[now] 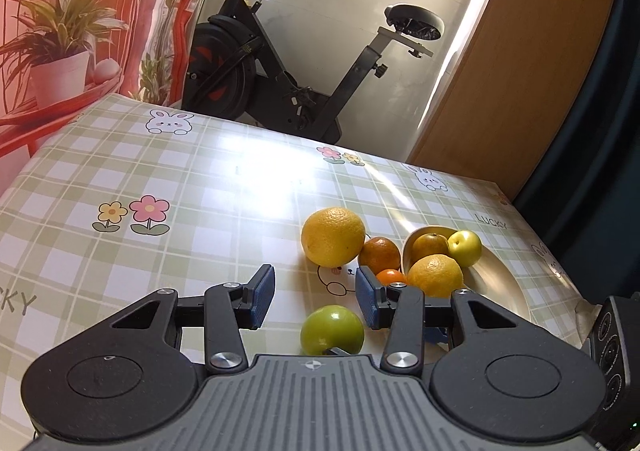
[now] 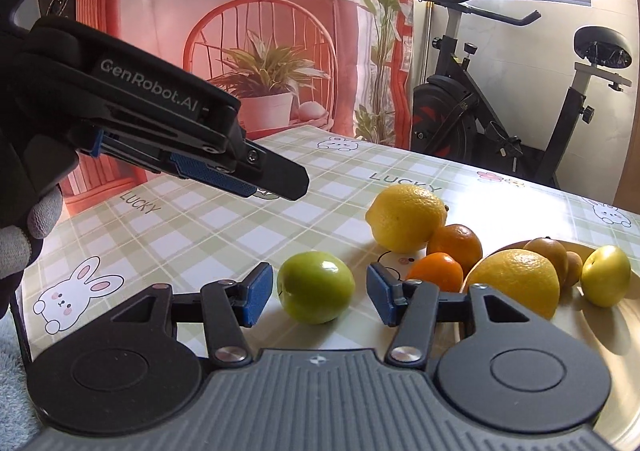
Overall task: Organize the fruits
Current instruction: 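Withdraw the left tool and move it toward a green apple, then close the left tool around the green apple on the table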
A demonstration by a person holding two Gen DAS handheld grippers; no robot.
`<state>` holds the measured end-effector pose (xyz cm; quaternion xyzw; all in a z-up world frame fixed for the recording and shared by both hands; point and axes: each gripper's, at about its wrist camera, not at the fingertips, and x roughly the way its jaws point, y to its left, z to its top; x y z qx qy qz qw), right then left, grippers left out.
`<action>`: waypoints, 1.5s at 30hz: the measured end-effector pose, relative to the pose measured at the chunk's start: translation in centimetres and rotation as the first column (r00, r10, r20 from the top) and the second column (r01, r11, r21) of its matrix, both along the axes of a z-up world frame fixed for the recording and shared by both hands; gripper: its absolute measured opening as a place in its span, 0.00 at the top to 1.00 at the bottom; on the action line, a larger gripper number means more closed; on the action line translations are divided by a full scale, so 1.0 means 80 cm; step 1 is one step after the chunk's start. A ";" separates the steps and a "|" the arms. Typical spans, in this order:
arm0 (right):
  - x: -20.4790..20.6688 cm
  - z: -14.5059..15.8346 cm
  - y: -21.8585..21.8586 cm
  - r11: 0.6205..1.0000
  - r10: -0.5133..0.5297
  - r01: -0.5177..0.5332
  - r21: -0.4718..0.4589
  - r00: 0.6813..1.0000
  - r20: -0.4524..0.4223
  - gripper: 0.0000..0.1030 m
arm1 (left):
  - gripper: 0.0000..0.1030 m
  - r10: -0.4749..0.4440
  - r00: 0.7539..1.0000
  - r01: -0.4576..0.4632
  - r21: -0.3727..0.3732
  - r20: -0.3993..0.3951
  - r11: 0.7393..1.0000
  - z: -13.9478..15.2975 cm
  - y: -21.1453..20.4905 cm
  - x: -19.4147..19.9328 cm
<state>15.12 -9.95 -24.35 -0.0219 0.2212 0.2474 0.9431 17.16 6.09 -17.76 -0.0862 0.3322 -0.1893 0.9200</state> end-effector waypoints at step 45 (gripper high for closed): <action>0.024 -0.014 0.005 1.000 0.012 -0.013 -0.009 0.992 -0.129 0.50 | 0.54 -0.028 0.996 0.033 0.050 -0.087 0.998 -0.051 -0.037 0.001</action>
